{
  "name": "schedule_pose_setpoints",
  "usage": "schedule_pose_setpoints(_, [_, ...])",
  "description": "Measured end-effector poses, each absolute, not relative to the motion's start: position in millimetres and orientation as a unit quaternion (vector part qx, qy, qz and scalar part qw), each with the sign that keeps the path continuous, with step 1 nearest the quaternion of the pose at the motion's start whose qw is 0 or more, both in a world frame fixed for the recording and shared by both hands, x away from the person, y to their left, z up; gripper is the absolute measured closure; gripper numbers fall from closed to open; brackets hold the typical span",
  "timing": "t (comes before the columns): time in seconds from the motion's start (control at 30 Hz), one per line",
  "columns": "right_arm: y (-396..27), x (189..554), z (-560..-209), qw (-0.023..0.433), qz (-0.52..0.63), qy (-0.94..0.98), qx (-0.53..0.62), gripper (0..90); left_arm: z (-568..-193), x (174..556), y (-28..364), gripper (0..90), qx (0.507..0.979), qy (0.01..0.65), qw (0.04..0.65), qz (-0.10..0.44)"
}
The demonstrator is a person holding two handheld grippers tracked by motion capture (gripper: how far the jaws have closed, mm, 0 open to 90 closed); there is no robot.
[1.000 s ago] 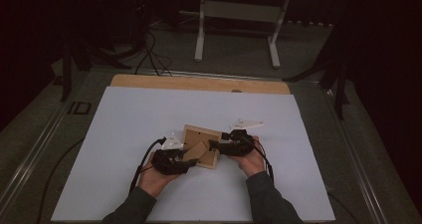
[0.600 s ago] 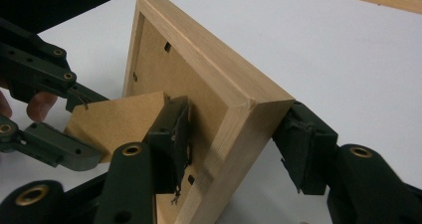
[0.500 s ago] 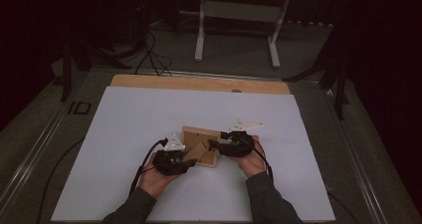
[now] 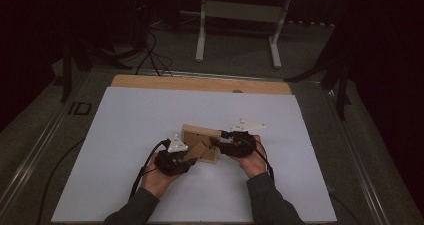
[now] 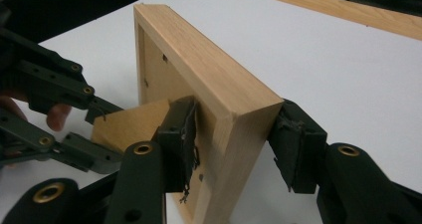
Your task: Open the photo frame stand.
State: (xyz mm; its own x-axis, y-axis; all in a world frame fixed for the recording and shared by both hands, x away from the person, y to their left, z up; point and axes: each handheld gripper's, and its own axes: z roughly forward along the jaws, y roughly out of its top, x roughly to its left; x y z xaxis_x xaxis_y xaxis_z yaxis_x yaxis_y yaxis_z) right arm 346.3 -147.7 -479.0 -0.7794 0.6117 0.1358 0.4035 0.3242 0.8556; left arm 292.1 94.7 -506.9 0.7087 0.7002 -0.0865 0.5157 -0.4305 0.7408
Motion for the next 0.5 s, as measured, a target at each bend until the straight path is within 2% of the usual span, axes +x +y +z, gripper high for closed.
schedule_pose_setpoints(0.5, [-142.7,343.0,-474.8,0.119,0.487,0.808,0.308,52.7,-512.5,294.2,91.0,68.2,0.840,0.363,0.378,0.141])
